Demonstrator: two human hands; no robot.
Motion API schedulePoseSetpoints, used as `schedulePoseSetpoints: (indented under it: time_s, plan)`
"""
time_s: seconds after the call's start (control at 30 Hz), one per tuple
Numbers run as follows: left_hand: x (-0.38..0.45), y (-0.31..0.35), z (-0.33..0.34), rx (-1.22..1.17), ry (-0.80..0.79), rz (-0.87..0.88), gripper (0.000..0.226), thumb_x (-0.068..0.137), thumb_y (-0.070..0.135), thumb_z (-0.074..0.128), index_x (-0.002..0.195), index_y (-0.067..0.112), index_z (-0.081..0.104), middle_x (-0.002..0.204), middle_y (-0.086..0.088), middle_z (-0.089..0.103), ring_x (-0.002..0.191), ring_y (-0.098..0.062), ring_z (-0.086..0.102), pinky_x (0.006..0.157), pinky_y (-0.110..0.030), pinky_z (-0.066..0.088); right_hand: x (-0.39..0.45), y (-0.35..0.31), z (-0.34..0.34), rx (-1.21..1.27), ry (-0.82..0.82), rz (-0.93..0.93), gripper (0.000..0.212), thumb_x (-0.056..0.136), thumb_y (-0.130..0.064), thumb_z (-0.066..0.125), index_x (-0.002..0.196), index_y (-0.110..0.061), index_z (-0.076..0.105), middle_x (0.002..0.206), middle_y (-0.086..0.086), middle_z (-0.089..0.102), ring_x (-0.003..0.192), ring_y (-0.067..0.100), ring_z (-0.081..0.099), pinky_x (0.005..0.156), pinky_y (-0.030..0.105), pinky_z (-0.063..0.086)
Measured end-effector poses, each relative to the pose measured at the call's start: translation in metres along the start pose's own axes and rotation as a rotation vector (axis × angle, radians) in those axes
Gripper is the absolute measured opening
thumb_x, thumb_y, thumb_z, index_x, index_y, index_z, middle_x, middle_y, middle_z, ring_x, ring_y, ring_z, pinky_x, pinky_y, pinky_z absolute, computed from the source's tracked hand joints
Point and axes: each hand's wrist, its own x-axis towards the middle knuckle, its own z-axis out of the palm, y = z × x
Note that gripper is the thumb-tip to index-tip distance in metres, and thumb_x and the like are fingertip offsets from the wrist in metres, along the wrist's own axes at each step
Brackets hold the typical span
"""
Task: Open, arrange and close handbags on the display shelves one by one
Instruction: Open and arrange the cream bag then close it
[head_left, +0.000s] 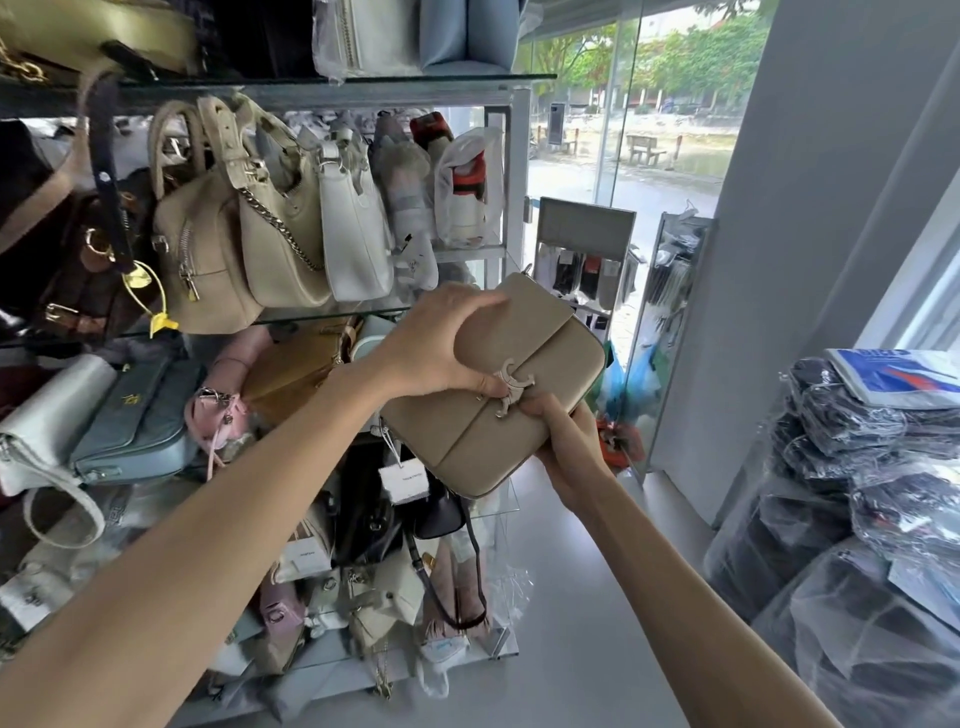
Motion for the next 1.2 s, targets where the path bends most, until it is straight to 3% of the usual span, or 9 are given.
schedulePoseSetpoints:
  time_s: [0.1,0.33,0.43,0.6,0.73,0.9,1.0,1.1,1.2]
  plan:
    - [-0.006,0.013,-0.001,0.065,-0.021,0.162,0.045,0.075,0.057,0.083,0.113,0.037,0.07,0.117,0.015,0.053,0.111,-0.009,0.054,0.1,-0.039,0.045,0.001,-0.005,0.002,-0.006,0.012,-0.042,0.072,0.06,-0.023,0.079,0.128,-0.004,0.06,0.105,0.012,0.074,0.092,0.023,0.07,0.072,0.039,0.06]
    - [-0.003,0.019,0.003,-0.005,-0.011,0.112,0.031,0.08,0.039,0.086,0.108,0.027,0.08,0.103,0.01,0.073,0.094,-0.003,0.064,0.091,-0.024,0.047,0.003,-0.007,0.002,-0.044,0.106,-0.07,0.058,0.063,-0.023,0.078,0.117,-0.008,0.061,0.099,0.008,0.073,0.088,0.023,0.069,0.072,0.042,0.058]
    - [-0.001,0.014,-0.001,-0.129,-0.046,0.023,0.034,0.079,0.041,0.087,0.111,0.031,0.08,0.1,0.02,0.073,0.091,0.015,0.061,0.085,-0.009,0.044,0.005,-0.01,-0.002,-0.036,0.122,-0.058,0.055,0.064,-0.024,0.078,0.114,-0.009,0.061,0.103,0.008,0.072,0.091,0.023,0.07,0.077,0.045,0.059]
    - [0.0,0.012,0.003,-0.181,-0.084,0.009,0.04,0.08,0.037,0.086,0.118,0.027,0.078,0.104,0.015,0.074,0.093,0.004,0.068,0.093,-0.022,0.053,0.004,-0.011,-0.003,-0.07,0.132,-0.091,0.058,0.057,-0.031,0.082,0.107,-0.011,0.06,0.101,0.01,0.069,0.09,0.023,0.068,0.075,0.043,0.058]
    - [0.001,0.011,0.011,-0.183,-0.051,0.014,0.035,0.087,0.032,0.08,0.122,0.027,0.076,0.101,0.029,0.06,0.089,0.02,0.06,0.094,-0.008,0.044,0.002,-0.011,-0.005,-0.089,0.152,-0.112,0.058,0.061,-0.029,0.083,0.11,-0.009,0.06,0.104,0.012,0.069,0.091,0.024,0.068,0.081,0.049,0.061]
    - [0.002,0.011,0.023,-0.157,0.009,0.009,0.034,0.086,0.033,0.081,0.12,0.03,0.076,0.102,0.022,0.056,0.089,0.013,0.058,0.084,0.004,0.035,0.001,-0.008,-0.007,-0.095,0.148,-0.114,0.055,0.066,-0.025,0.083,0.113,-0.009,0.06,0.11,0.018,0.07,0.092,0.024,0.069,0.078,0.044,0.061]
    - [-0.001,0.012,0.026,-0.209,0.025,0.014,0.035,0.083,0.031,0.085,0.117,0.032,0.076,0.097,0.025,0.059,0.084,0.017,0.062,0.081,-0.001,0.041,0.001,-0.005,-0.01,-0.079,0.136,-0.115,0.05,0.068,-0.024,0.081,0.111,-0.013,0.06,0.104,0.01,0.07,0.092,0.022,0.067,0.076,0.041,0.059]
    - [-0.001,0.014,0.024,-0.347,0.082,-0.004,0.041,0.082,0.04,0.084,0.121,0.041,0.071,0.104,0.011,0.069,0.088,0.0,0.067,0.081,-0.014,0.049,0.001,-0.005,-0.013,-0.017,0.098,-0.099,0.047,0.069,-0.021,0.078,0.112,-0.014,0.06,0.102,0.004,0.072,0.091,0.021,0.069,0.075,0.041,0.059]
    - [0.002,0.008,0.015,-0.489,0.178,-0.277,0.064,0.08,0.061,0.079,0.136,0.039,0.06,0.118,0.01,0.065,0.101,-0.006,0.064,0.089,-0.027,0.052,0.002,-0.008,-0.016,0.056,0.049,-0.08,0.045,0.069,-0.016,0.073,0.112,-0.015,0.061,0.104,0.004,0.074,0.09,0.019,0.071,0.071,0.036,0.058]
